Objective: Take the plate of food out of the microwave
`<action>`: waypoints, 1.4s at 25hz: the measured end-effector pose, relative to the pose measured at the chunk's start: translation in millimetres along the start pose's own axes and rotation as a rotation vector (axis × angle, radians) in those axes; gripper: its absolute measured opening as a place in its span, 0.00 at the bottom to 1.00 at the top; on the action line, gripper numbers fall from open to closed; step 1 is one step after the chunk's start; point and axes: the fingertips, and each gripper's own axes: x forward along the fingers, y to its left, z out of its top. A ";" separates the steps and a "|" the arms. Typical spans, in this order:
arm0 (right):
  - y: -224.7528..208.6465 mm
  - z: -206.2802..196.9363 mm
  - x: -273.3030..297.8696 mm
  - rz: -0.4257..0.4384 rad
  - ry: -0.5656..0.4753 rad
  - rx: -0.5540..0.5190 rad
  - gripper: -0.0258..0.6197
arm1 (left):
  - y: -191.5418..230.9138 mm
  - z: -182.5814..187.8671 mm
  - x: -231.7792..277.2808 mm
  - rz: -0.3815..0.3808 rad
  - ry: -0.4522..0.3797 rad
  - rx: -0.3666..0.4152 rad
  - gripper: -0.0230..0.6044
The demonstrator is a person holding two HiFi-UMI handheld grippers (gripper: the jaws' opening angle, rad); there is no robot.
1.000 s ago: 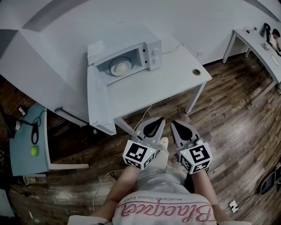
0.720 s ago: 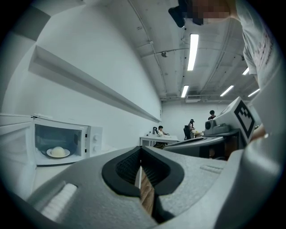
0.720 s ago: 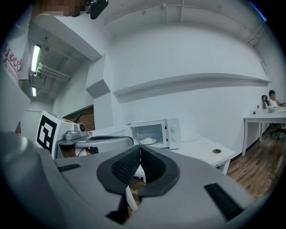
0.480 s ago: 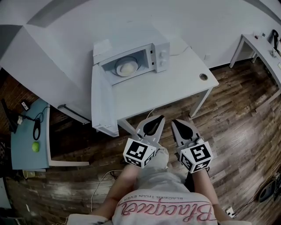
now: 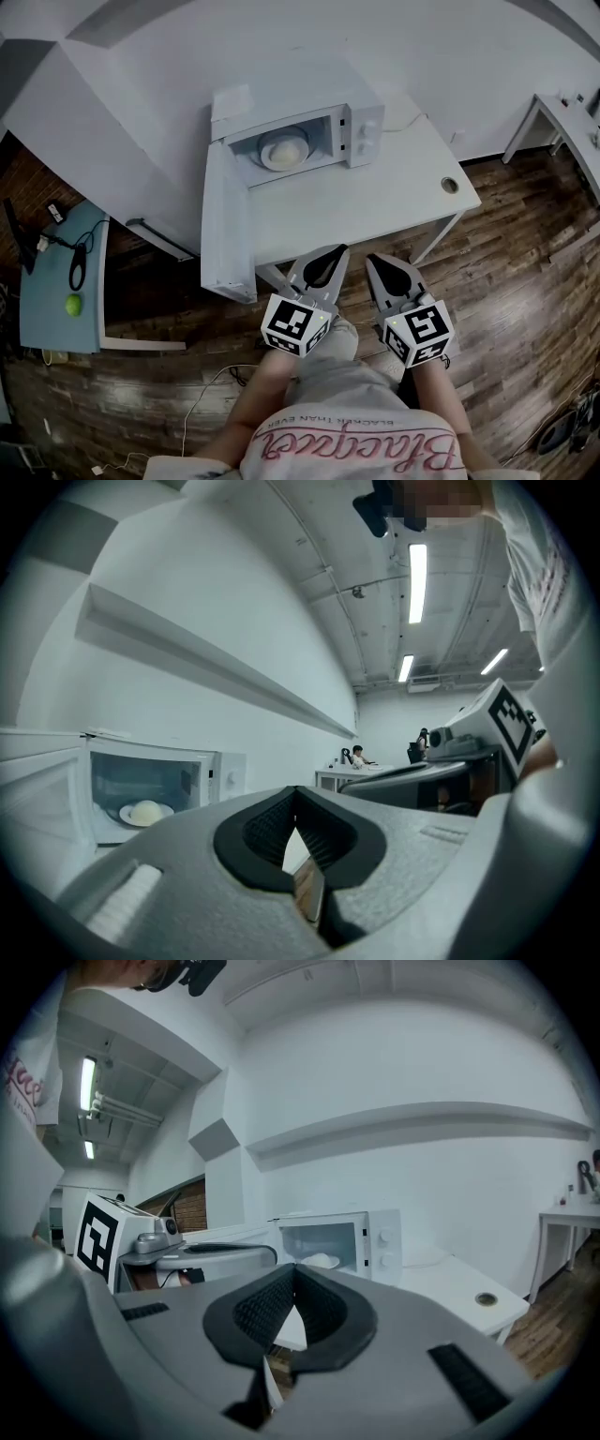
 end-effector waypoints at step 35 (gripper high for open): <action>-14.2 10.3 214.5 0.314 0.121 -0.031 0.06 | 197.1 -30.2 48.3 0.304 0.047 -0.132 0.04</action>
